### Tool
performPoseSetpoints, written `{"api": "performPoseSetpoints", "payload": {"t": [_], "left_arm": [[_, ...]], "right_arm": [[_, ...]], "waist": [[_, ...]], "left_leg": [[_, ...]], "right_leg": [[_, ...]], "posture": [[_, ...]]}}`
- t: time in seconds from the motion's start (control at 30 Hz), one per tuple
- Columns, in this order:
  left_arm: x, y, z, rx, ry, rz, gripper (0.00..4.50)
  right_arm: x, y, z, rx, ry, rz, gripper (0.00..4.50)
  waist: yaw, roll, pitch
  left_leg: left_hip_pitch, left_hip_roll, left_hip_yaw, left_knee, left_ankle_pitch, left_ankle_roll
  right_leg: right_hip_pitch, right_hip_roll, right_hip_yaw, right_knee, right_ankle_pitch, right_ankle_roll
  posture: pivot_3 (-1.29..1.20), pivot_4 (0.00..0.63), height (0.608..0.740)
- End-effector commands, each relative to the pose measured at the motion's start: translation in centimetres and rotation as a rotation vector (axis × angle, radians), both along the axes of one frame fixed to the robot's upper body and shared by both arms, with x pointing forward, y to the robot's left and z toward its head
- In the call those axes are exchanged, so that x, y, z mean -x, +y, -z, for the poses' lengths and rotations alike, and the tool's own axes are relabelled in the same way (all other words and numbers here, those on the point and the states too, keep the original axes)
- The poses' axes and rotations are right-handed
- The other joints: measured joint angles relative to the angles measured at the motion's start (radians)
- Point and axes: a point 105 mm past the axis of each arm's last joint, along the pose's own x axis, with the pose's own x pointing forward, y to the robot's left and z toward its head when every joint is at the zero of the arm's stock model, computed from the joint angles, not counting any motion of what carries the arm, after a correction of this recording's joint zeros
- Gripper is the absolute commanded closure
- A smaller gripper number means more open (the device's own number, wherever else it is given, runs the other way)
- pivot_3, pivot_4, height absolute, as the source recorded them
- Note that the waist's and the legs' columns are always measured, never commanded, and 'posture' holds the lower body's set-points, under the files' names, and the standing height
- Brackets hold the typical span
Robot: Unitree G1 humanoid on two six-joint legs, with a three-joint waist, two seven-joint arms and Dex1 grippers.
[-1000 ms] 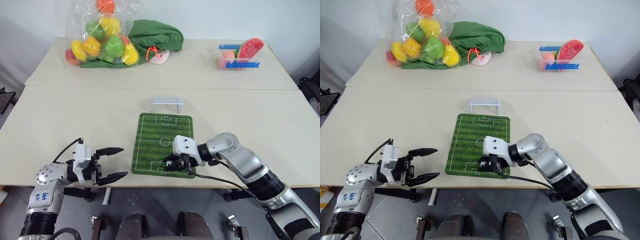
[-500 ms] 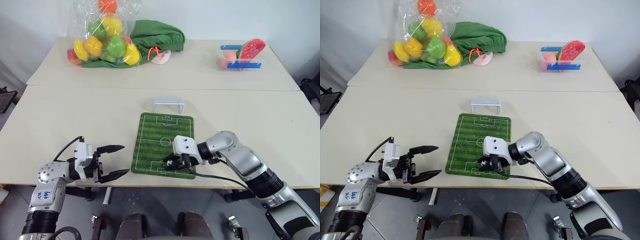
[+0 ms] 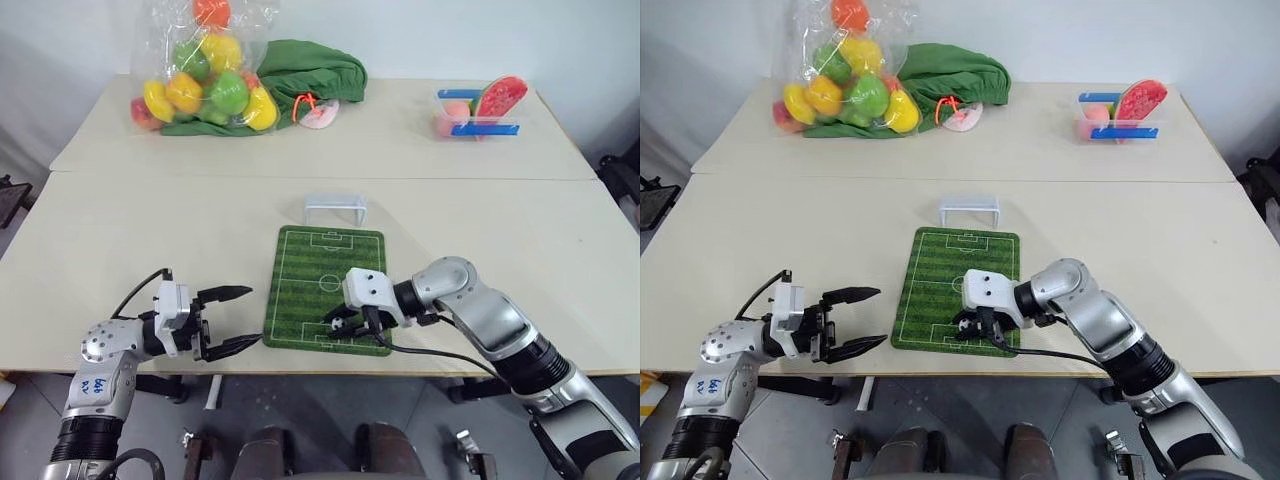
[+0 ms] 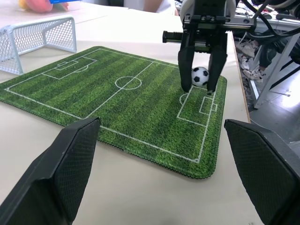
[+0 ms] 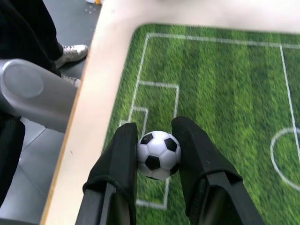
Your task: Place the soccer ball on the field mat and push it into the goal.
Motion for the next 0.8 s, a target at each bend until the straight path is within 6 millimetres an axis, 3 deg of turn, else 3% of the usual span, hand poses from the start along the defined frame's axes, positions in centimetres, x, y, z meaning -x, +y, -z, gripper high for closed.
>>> {"api": "performPoseSetpoints", "payload": {"t": [0.03,0.47,0.57,0.8], "left_arm": [[0.0,0.0,-0.2,0.004,-0.016,0.002,0.00],[0.2,0.4,-0.3,-0.003,-0.020,-0.015,0.00],[0.1,0.5,-0.4,-0.004,-0.024,-0.023,0.00],[-0.1,0.5,-0.5,-0.003,-0.029,-0.027,0.00]], "right_arm": [[0.5,0.9,-0.2,-0.018,-0.010,-0.035,3.64],[-0.8,2.0,0.9,-0.021,-0.005,-0.028,3.64],[-0.9,1.9,0.7,-0.026,-0.012,-0.026,2.70],[-0.7,1.8,0.4,-0.028,-0.020,-0.046,2.70]], "waist": [[0.000,0.000,0.000],[-0.001,0.000,0.000],[-0.001,0.000,0.000],[-0.001,0.000,0.000]], "left_leg": [[0.000,0.000,0.000,0.000,0.000,0.000],[0.000,0.000,0.000,0.000,0.000,0.000],[0.000,0.000,0.000,0.000,0.000,0.000],[0.000,0.000,0.000,0.000,0.000,0.000]], "right_leg": [[0.000,0.000,0.000,0.000,0.000,0.000],[0.000,0.000,0.000,0.000,0.000,0.000],[0.000,0.000,0.000,0.000,0.000,0.000],[0.000,0.000,0.000,0.000,0.000,0.000]], "posture": [[0.00,0.150,0.740],[0.00,0.150,0.740],[0.00,0.150,0.740],[0.00,0.150,0.740]]}}
